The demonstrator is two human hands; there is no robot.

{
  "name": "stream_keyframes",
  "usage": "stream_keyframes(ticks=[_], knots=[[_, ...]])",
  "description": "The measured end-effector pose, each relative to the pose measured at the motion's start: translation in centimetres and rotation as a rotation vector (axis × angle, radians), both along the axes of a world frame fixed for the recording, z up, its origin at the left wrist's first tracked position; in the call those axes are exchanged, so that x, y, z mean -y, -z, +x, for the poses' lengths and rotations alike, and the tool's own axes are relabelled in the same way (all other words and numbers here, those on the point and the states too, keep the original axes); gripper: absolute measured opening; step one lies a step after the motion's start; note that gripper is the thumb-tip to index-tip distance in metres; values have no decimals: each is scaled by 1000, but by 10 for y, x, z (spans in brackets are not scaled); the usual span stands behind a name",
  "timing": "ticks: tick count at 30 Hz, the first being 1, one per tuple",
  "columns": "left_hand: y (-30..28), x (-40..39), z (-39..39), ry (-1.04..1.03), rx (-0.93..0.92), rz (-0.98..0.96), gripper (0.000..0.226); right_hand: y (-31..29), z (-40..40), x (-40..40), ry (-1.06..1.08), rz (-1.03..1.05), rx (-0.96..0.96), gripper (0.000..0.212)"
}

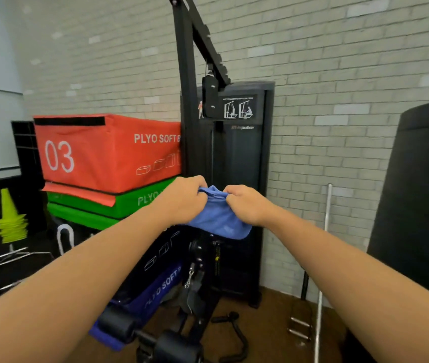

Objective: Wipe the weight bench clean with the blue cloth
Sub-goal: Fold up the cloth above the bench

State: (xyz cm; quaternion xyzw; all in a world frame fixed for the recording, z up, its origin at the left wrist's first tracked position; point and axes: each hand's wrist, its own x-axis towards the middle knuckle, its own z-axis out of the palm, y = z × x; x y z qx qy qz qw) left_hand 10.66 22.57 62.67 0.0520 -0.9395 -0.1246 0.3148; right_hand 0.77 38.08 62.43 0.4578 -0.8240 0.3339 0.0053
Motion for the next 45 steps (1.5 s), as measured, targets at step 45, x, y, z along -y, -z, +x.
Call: stream_keyframes(ticks=[45], knots=[[436,278,-189,338,843,-120,41,446,-174,200,2,501,171,19]])
